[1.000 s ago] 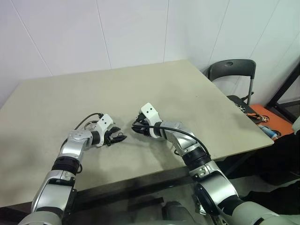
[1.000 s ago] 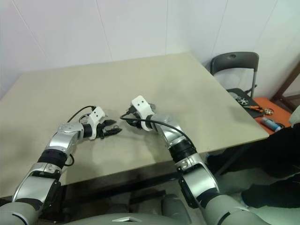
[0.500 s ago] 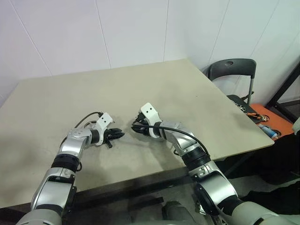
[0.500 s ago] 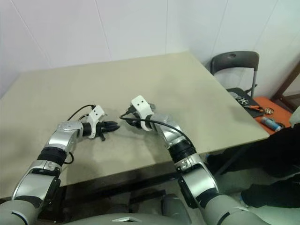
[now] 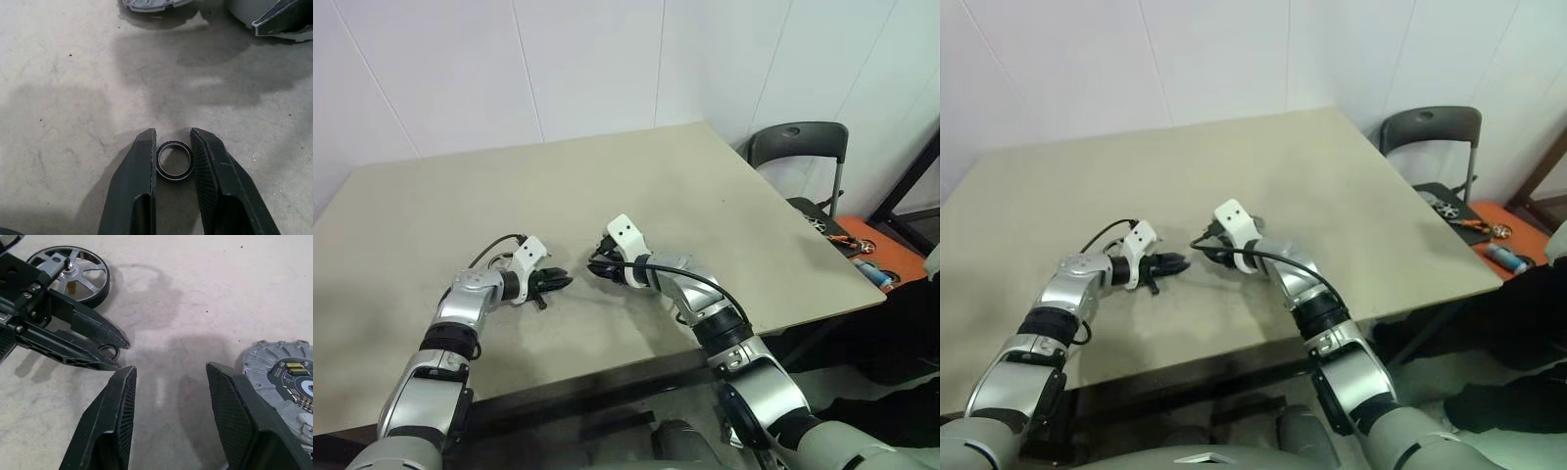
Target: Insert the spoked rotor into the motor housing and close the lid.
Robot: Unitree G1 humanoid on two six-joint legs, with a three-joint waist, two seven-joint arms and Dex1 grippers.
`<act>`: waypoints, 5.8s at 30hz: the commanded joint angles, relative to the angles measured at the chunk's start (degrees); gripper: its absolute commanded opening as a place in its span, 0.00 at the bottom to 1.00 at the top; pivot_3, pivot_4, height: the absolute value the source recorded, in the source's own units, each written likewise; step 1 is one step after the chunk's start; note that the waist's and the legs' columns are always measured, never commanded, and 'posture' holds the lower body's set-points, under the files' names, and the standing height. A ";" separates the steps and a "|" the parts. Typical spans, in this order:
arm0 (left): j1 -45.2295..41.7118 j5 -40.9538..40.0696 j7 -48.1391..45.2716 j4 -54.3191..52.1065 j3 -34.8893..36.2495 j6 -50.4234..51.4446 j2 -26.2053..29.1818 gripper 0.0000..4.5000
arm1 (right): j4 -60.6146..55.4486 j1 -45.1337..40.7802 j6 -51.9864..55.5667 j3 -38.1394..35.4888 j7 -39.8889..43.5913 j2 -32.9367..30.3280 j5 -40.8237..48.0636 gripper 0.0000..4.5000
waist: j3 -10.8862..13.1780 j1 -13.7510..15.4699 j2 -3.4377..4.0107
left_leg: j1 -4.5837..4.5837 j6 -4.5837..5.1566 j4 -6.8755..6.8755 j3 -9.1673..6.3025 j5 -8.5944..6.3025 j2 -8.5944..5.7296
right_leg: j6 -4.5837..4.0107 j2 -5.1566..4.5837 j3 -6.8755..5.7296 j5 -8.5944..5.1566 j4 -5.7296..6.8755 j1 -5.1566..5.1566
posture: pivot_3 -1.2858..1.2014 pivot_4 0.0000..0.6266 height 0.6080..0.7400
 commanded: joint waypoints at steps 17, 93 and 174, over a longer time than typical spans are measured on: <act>-0.28 -5.24 -3.28 -9.65 -0.69 2.80 -6.55 0.15 | -9.33 -4.41 -4.76 -18.56 -4.24 -14.71 7.54 0.53 | 0.06 0.14 0.02 | -1.07 0.00 -0.17 0.05 0.00 -0.02 | -0.22 -0.08 0.01 0.19 -0.41 -0.90 | 0.52 0.00 1.00; -9.68 -3.02 1.68 -0.22 -0.12 -7.72 -15.90 0.74 | -12.28 4.27 -3.25 -15.60 -10.34 -14.21 7.28 0.53 | 0.05 0.09 0.03 | -0.07 0.04 -0.05 0.12 0.00 -0.04 | -0.15 -0.04 0.08 0.17 -0.41 0.16 | 0.52 0.00 1.00; -0.52 -10.86 6.95 -21.67 6.42 10.70 -5.89 0.74 | -8.05 3.52 -12.90 5.33 20.90 -27.73 -3.08 0.01 | 0.07 1.60 -0.03 | -0.09 0.05 0.03 0.16 -0.02 -0.01 | -0.17 -0.05 0.06 0.18 -0.46 0.16 | 0.52 0.00 1.00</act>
